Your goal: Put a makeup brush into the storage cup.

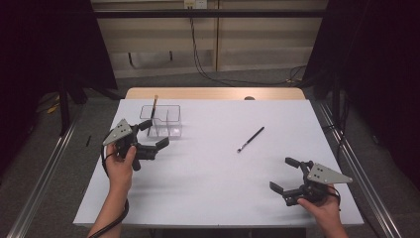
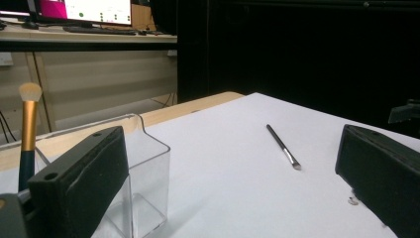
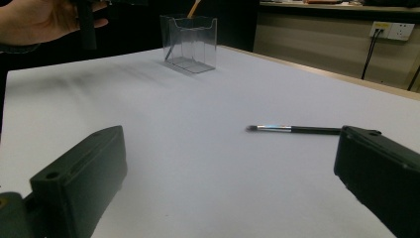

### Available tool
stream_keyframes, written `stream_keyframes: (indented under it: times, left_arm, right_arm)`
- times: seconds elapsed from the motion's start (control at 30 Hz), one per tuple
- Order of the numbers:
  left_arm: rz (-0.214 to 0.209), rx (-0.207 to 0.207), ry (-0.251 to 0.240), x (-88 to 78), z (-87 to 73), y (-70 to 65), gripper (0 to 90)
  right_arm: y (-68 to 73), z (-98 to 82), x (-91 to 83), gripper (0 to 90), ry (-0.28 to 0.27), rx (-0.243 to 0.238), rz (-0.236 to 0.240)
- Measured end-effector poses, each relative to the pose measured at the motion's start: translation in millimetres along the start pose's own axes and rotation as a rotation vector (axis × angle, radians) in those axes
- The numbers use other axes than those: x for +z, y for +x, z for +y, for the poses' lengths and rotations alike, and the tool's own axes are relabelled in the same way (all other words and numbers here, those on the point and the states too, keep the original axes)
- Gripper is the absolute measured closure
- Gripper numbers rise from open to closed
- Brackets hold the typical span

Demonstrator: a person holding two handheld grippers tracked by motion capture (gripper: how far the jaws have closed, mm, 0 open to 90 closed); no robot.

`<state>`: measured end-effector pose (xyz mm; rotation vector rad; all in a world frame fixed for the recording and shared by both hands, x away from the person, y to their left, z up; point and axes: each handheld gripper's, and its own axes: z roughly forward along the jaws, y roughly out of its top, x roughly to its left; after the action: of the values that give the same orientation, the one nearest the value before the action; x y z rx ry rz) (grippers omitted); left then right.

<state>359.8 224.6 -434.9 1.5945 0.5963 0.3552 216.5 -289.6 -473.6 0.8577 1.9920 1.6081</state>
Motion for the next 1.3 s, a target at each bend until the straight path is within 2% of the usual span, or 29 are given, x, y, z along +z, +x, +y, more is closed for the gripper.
stream_keyframes:
  times: [0.6,1.3]
  left_arm:
    - [-0.004,0.009,0.020,-11.6,-5.0,-10.7,0.0]
    - [-0.009,0.002,0.003,-34.2,-10.1,-24.0,0.0]
  right_arm:
    - [0.7,1.1,-1.1,0.0,-0.012,0.007,-0.014]
    - [-0.1,1.0,-1.6,0.0,-0.013,0.011,-0.029]
